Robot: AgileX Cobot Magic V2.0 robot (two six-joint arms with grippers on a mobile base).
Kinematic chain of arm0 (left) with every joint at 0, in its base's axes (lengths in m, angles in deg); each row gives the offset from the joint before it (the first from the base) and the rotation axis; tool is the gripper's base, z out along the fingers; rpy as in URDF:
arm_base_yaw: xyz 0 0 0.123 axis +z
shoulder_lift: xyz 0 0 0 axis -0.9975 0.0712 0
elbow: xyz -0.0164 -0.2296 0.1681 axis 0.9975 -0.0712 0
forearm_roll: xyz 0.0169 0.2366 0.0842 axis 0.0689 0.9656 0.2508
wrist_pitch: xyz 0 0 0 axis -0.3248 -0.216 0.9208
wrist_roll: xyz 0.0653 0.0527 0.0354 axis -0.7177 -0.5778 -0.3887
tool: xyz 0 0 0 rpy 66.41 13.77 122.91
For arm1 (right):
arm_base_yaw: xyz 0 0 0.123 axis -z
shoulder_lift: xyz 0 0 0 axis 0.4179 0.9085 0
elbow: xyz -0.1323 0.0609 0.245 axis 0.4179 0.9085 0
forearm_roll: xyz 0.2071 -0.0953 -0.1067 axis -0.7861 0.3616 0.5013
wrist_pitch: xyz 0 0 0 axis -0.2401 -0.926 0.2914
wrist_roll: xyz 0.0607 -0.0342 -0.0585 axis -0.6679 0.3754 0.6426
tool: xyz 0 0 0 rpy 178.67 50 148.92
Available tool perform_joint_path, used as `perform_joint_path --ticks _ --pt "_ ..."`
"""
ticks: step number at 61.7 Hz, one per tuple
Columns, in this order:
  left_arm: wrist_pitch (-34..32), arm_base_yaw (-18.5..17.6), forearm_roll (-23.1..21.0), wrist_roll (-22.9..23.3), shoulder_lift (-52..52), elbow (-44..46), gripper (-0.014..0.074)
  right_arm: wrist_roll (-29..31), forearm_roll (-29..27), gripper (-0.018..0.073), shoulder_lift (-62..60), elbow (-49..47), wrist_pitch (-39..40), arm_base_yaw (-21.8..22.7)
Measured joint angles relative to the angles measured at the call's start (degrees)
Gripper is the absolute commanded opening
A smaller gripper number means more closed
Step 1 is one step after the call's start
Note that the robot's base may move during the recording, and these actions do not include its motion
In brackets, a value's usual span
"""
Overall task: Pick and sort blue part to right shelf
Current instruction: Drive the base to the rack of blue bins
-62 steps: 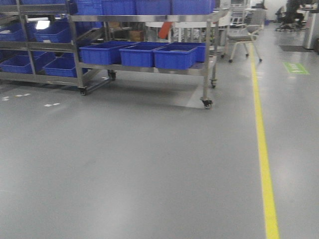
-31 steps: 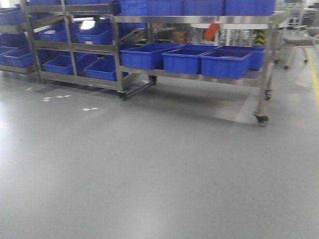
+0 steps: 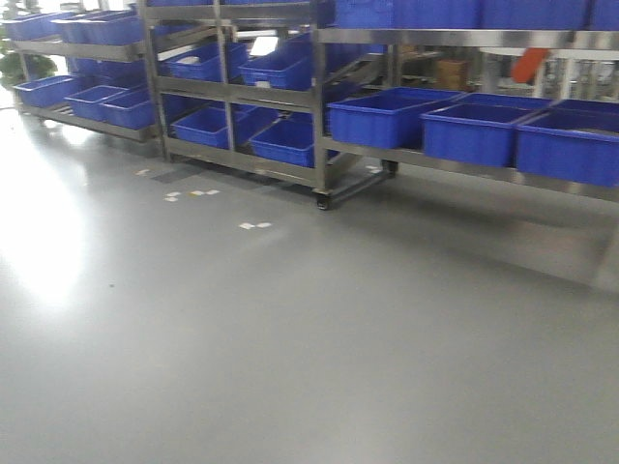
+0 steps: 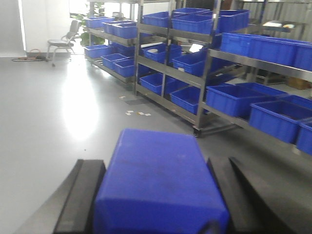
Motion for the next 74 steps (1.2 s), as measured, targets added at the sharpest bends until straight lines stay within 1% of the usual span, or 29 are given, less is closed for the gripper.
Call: perform_joint_path --ticks 74 --pt "0.17 0.12 0.00 0.00 0.00 0.00 0.0333 0.08 0.00 0.0190 0.00 0.00 0.00 0.00"
